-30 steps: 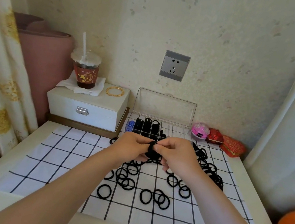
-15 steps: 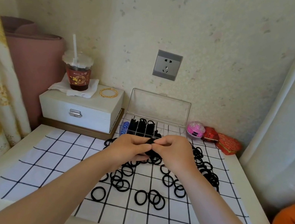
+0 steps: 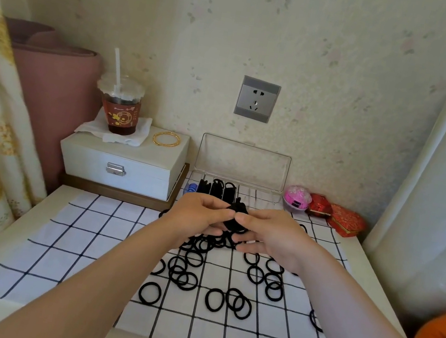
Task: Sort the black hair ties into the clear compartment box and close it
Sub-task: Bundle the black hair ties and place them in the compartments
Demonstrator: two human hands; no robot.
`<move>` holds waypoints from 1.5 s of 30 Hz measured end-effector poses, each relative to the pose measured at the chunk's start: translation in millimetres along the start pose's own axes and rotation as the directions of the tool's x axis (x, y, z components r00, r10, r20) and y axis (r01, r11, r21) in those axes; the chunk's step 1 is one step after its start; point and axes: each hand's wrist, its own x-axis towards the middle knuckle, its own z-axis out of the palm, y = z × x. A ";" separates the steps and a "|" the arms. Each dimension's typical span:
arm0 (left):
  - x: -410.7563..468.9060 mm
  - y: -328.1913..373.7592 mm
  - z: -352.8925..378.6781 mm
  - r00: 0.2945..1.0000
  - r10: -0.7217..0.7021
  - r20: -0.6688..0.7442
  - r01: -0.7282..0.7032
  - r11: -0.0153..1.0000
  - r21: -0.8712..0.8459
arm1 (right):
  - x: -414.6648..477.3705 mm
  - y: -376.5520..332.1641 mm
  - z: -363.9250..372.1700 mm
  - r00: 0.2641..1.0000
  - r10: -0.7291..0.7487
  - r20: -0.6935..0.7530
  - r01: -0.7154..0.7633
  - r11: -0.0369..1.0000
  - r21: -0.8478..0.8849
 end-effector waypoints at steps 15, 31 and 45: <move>68.5 11.5 -13.0 0.919 0.395 0.020 -0.317 0.705 0.635 | 96.9 -24.6 -20.0 0.879 -0.316 -0.358 0.076 0.833 -0.548; 94.2 -12.4 -11.2 0.917 0.358 0.177 -0.335 0.447 0.830 | 135.4 -15.1 -14.8 0.947 -0.261 -0.187 -0.150 0.155 -0.976; 99.2 -18.2 -7.4 0.883 0.454 0.118 -0.368 0.513 0.776 | 107.3 -14.0 -34.3 0.951 -0.294 0.101 0.168 0.213 -0.963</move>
